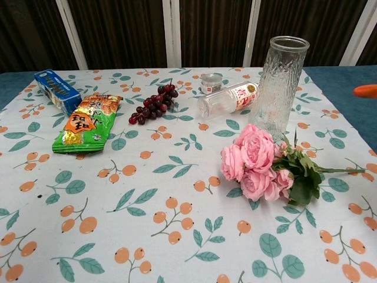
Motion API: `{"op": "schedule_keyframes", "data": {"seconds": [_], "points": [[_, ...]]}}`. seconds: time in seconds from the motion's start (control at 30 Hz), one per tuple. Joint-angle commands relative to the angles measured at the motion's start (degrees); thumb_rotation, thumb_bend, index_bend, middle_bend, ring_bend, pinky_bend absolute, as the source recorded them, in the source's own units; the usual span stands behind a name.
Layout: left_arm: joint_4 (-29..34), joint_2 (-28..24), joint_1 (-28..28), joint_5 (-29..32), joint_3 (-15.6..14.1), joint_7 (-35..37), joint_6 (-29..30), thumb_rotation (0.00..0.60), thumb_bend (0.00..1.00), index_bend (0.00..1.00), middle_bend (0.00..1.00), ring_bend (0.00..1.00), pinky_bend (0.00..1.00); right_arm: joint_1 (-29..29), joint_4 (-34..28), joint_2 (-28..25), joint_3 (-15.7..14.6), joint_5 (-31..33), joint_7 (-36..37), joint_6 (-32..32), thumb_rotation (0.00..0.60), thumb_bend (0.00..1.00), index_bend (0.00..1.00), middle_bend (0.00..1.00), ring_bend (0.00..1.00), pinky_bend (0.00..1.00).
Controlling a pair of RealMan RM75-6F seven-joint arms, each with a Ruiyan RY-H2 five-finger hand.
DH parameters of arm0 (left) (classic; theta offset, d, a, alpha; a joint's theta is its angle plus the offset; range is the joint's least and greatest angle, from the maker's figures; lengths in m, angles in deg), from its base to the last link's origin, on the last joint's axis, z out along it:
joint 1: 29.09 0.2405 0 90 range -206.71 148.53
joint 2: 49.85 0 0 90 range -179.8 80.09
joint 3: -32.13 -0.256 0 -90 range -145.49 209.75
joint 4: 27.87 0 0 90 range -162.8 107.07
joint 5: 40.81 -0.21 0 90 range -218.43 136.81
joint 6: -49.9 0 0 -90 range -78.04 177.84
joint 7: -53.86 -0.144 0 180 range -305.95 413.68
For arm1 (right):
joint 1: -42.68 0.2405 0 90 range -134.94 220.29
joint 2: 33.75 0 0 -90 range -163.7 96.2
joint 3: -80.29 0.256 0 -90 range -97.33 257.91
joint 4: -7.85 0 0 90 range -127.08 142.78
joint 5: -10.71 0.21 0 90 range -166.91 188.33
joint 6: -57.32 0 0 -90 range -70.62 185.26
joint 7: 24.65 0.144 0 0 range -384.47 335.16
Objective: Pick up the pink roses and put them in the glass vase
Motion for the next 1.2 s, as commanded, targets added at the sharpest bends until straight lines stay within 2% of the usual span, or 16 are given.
{"op": "schedule_keyframes", "data": {"seconds": [0.03, 0.13, 0.47, 0.67, 0.83, 0.93, 1.1, 1.2], "points": [[0.08, -0.10, 0.00, 0.34, 0.06, 0.35, -0.21, 0.600, 0.00, 0.00, 0.00, 0.00, 0.00, 2.79, -0.17, 3.68, 1.02, 3.43, -1.50, 4.03, 0.600, 0.29, 0.00, 0.00, 0.00, 0.00], [0.14, -0.24, -0.11, 0.51, 0.07, 0.76, -0.57, 0.600, 0.00, 0.00, 0.00, 0.00, 0.00, 4.58, 2.16, 7.30, 1.46, 3.07, -2.86, 5.14, 0.600, 0.29, 0.00, 0.00, 0.00, 0.00], [0.38, -0.73, -0.36, 0.62, -0.14, 1.92, -1.52, 0.600, 0.00, 0.00, 0.00, 0.00, 0.00, 7.85, 6.35, 13.76, 1.75, 5.83, -6.09, 8.88, 0.600, 0.29, 0.00, 0.00, 0.01, 0.00], [0.57, -1.03, -0.54, 0.73, -0.25, 2.29, -2.09, 0.600, 0.00, 0.00, 0.00, 0.00, 0.00, 9.34, 9.20, 17.06, 2.62, 7.59, -6.76, 9.71, 0.600, 0.29, 0.01, 0.12, 0.11, 0.00], [0.69, -1.26, -0.66, 0.95, -0.31, 2.52, -2.55, 0.600, 0.00, 0.00, 0.00, 0.00, 0.00, 10.49, 11.75, 19.24, 2.79, 8.51, -6.82, 10.59, 0.600, 0.29, 0.06, 0.16, 0.17, 0.00], [0.79, -1.32, -0.71, 0.99, -0.32, 2.45, -2.66, 0.600, 0.00, 0.00, 0.00, 0.00, 0.00, 11.01, 12.86, 20.41, 2.99, 8.49, -6.36, 10.52, 0.600, 0.29, 0.14, 0.23, 0.24, 0.06], [0.90, -1.38, -0.73, 1.24, -0.29, 2.49, -2.83, 0.600, 0.00, 0.00, 0.00, 0.00, 0.00, 11.37, 13.28, 20.84, 2.53, 6.72, -4.55, 9.77, 0.600, 0.29, 0.40, 0.46, 0.49, 0.28], [0.90, -1.38, -0.75, 1.18, -0.34, 2.36, -2.86, 0.600, 0.00, 0.00, 0.00, 0.00, 0.00, 11.25, 11.58, 19.90, 2.31, 5.74, -3.79, 8.92, 0.600, 0.29, 0.48, 0.51, 0.53, 0.32]]}}
